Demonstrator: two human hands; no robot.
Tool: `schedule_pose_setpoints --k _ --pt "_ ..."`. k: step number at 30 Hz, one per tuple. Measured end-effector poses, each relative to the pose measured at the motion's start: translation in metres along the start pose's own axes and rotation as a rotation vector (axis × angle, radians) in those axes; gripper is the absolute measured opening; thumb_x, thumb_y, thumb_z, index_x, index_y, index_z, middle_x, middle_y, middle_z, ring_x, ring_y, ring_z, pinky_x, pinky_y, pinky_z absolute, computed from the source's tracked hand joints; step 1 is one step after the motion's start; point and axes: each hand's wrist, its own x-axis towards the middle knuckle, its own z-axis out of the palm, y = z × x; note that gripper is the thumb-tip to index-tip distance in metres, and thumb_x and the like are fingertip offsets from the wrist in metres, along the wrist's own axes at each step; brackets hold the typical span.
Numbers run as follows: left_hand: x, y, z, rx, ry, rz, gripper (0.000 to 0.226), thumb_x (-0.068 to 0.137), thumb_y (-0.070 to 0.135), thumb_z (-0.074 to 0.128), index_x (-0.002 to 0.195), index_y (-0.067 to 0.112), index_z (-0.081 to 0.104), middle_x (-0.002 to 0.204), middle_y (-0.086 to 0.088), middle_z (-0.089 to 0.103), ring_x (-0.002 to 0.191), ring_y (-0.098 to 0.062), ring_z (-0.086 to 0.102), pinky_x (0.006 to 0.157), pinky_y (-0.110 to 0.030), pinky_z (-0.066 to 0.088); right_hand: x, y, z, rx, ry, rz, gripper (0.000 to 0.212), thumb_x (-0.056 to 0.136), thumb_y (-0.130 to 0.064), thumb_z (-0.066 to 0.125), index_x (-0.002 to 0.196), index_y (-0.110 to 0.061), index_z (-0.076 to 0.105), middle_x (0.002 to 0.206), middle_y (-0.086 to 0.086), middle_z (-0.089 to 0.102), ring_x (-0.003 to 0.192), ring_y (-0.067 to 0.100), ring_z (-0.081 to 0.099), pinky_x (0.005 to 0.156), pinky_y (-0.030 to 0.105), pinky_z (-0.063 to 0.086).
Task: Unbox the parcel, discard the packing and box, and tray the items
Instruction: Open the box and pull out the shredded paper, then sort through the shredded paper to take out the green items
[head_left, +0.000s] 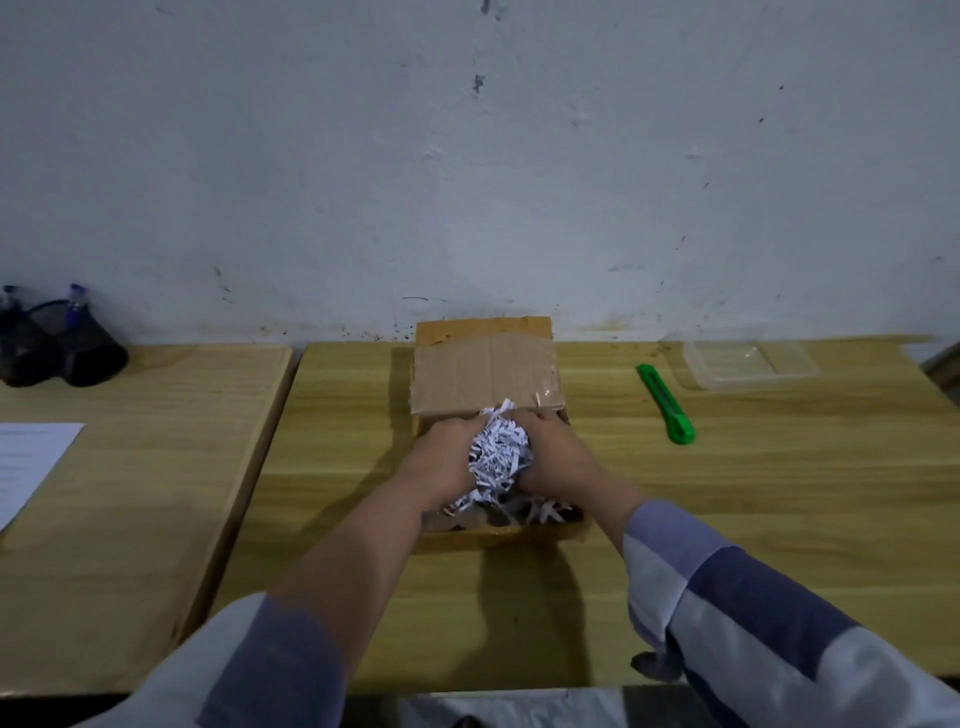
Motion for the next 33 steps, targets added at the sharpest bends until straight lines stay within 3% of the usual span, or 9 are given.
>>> schedule_pose_setpoints --k 4,9,14,20,24,27,30,33 --pt "0.012 0.036 -0.029 -0.021 0.032 0.021 0.046 0.082 0.02 0.071 0.126 0.029 0.058 0.115 -0.002 0.067 0.095 -0.021 0.061 0.081 -0.03 0.049 -0.002 0.0 -0.045 0.008 0.05 -0.014 0.072 0.076 -0.018 0.073 0.139 -0.022 0.04 0.129 0.012 0.053 0.125 0.032 0.04 0.105 0.039 0.038" --pt "0.036 0.095 -0.028 0.027 0.042 0.096 0.052 0.078 0.032 0.074 0.127 0.029 0.057 0.122 -0.005 0.064 0.11 -0.029 0.059 0.086 -0.031 0.047 -0.022 0.034 -0.098 -0.033 0.113 -0.018 0.076 0.066 -0.021 0.08 0.135 -0.021 0.046 0.12 0.01 0.061 0.116 0.031 0.045 0.094 0.035 0.044" --pt "0.068 0.17 0.018 -0.002 0.003 0.16 0.052 0.077 0.03 0.076 0.126 0.028 0.057 0.12 -0.006 0.065 0.109 -0.028 0.06 0.081 -0.027 0.046 -0.063 0.105 -0.142 -0.028 0.147 0.081 0.085 0.059 -0.017 0.084 0.135 -0.02 0.047 0.121 0.013 0.058 0.116 0.03 0.045 0.092 0.031 0.043" --pt "0.1 0.254 0.104 -0.043 -0.101 0.17 0.063 0.076 0.022 0.077 0.133 0.028 0.051 0.121 -0.007 0.065 0.11 -0.026 0.061 0.09 -0.034 0.05 -0.116 0.208 -0.164 0.026 0.14 0.201 0.088 0.055 -0.017 0.085 0.134 -0.022 0.048 0.118 0.013 0.056 0.116 0.029 0.047 0.097 0.033 0.045" --pt "0.113 0.275 0.165 -0.037 -0.169 0.142 0.092 0.073 0.016 0.079 0.147 0.033 0.028 0.145 -0.004 0.044 0.131 -0.024 0.045 0.107 -0.036 0.04 -0.138 0.267 -0.153 0.067 0.107 0.23 0.083 0.061 -0.014 0.082 0.136 -0.017 0.045 0.119 0.012 0.055 0.116 0.03 0.045 0.096 0.029 0.04" --pt "0.111 0.278 0.196 0.027 -0.27 0.124 0.095 0.079 0.012 0.074 0.153 0.023 0.014 0.153 -0.009 0.029 0.138 -0.028 0.032 0.111 -0.033 0.031 -0.15 0.297 -0.133 0.129 0.051 0.283 0.088 0.063 -0.012 0.08 0.141 -0.022 0.039 0.128 0.015 0.041 0.116 0.033 0.05 0.103 0.03 0.04" --pt "0.109 0.28 0.206 0.143 -0.25 0.124 0.098 0.08 0.016 0.073 0.152 0.026 0.008 0.149 -0.007 0.033 0.134 -0.03 0.035 0.107 -0.04 0.036 -0.152 0.315 -0.123 0.138 0.049 0.288 0.098 0.058 -0.024 0.083 0.143 -0.032 0.035 0.135 0.016 0.035 0.122 0.037 0.046 0.107 0.041 0.039" --pt "0.111 0.281 0.201 0.245 -0.262 0.108 0.099 0.079 0.031 0.073 0.152 0.03 0.006 0.152 -0.003 0.031 0.136 -0.027 0.033 0.108 -0.04 0.033 -0.15 0.319 -0.131 0.054 -0.032 0.283 0.104 0.059 -0.026 0.082 0.145 -0.037 0.026 0.138 0.015 0.032 0.127 0.037 0.037 0.109 0.044 0.036"
